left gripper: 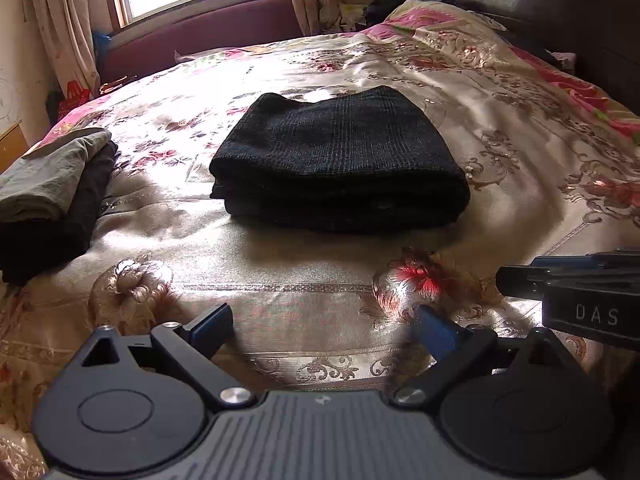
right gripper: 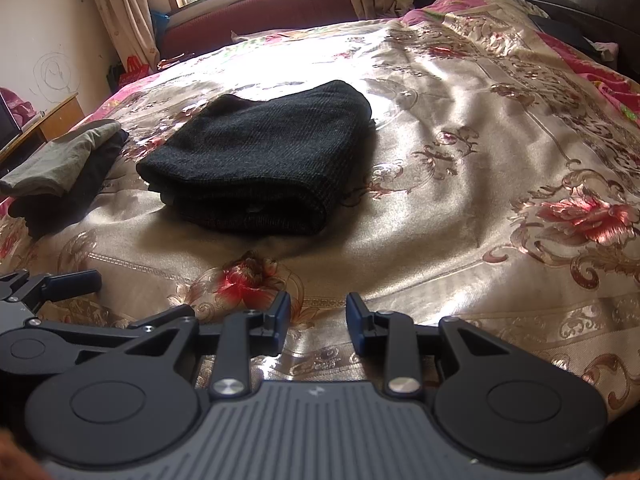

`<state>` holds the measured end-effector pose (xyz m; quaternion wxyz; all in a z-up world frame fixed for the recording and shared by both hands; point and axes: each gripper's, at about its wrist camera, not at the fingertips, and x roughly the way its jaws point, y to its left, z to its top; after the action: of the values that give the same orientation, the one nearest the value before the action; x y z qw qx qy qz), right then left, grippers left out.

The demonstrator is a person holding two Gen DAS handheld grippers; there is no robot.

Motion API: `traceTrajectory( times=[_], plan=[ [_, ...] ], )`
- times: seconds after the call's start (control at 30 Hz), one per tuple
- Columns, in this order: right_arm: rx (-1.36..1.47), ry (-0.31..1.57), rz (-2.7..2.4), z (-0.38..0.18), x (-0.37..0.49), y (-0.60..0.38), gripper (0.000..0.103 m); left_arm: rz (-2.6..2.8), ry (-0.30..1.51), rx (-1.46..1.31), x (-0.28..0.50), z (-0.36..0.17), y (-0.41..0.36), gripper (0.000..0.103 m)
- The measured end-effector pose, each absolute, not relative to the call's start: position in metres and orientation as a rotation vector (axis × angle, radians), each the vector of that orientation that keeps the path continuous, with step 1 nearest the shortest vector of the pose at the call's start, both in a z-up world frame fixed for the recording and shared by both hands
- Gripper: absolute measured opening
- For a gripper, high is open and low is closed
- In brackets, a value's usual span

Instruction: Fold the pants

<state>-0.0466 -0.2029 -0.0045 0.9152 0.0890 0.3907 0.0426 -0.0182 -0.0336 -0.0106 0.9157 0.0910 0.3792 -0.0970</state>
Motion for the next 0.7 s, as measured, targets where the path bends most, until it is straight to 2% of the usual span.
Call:
traceTrajectory(
  times=[0.7],
  plan=[
    [0.174,0.809,0.089,-0.0057,-0.0472,-0.2030,0.033,-0.211,0.781,0.194,-0.0197,-0.0110,-0.0352,0.103]
  ],
)
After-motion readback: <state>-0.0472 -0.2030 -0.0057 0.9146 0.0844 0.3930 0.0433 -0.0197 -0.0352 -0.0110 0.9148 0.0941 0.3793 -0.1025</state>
